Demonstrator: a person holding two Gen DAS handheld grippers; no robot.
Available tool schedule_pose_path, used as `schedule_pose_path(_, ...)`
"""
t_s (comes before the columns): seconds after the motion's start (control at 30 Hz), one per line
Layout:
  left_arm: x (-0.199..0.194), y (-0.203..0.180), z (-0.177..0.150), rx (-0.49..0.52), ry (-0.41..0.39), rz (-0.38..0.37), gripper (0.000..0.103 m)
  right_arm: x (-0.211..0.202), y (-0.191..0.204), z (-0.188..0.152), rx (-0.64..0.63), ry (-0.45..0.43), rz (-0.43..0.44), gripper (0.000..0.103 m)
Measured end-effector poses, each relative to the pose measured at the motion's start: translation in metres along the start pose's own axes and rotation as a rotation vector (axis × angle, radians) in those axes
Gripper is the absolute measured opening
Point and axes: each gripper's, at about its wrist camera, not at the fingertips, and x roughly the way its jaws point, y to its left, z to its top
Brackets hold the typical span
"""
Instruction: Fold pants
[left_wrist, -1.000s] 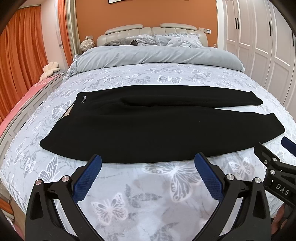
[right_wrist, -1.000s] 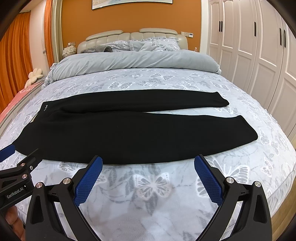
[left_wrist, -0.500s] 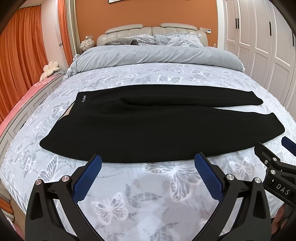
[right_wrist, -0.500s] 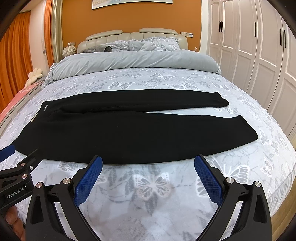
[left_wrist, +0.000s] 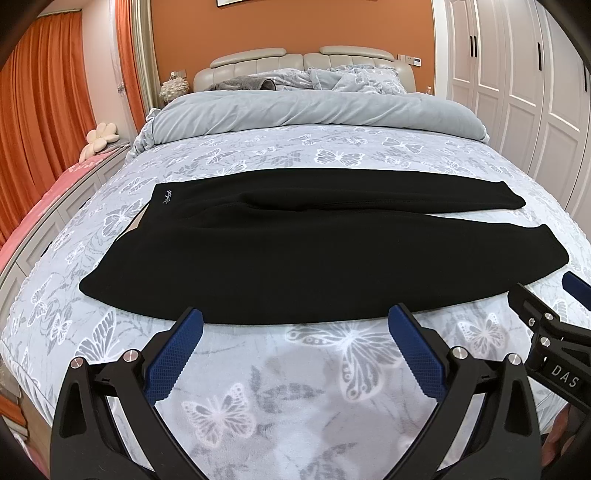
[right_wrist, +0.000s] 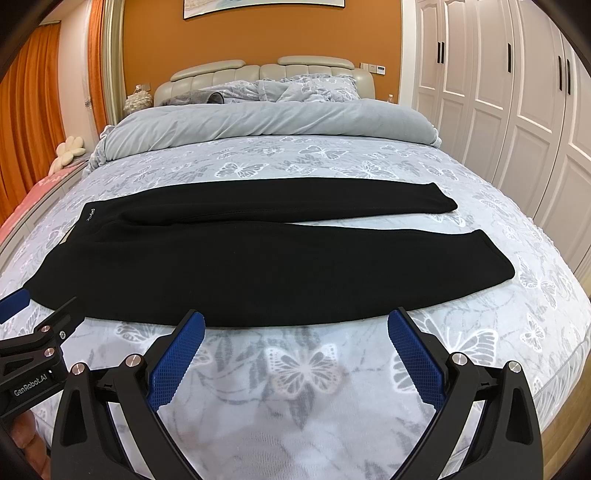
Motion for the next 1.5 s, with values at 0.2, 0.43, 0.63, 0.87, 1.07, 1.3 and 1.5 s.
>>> schedule_pose_path(0.2, 0.0, 0.0, 0.0, 0.0, 0.0, 0.001, 0.098, 0.0, 0.0, 0.0, 0.0, 0.001, 0.0, 0.098)
schedule_pose_path(0.43, 0.0, 0.0, -0.001, 0.001, 0.0, 0.001, 0.098, 0.001, -0.002, 0.0, 0.0, 0.0, 0.0, 0.098)
schedule_pose_path(0.63, 0.0, 0.0, 0.0, 0.001, 0.0, 0.001, 0.098, 0.005, 0.003, 0.0, 0.003, 0.011, 0.008, 0.098)
schedule_pose_path(0.87, 0.0, 0.0, -0.001, 0.003, 0.0, 0.001, 0.098, 0.008, -0.005, -0.002, 0.001, 0.012, 0.004, 0.098)
schedule_pose_path(1.07, 0.0, 0.0, 0.0, -0.003, 0.004, -0.004, 0.098, 0.008, -0.005, -0.002, 0.002, 0.014, 0.008, 0.098)
schedule_pose_path(1.3, 0.004, 0.003, -0.001, -0.012, 0.013, -0.024, 0.098, 0.013, -0.009, -0.003, 0.008, 0.03, 0.016, 0.098)
schedule_pose_path(1.5, 0.011, 0.046, 0.032, -0.056, 0.048, -0.061, 0.098, 0.018, -0.037, 0.025, -0.027, 0.066, 0.058, 0.098)
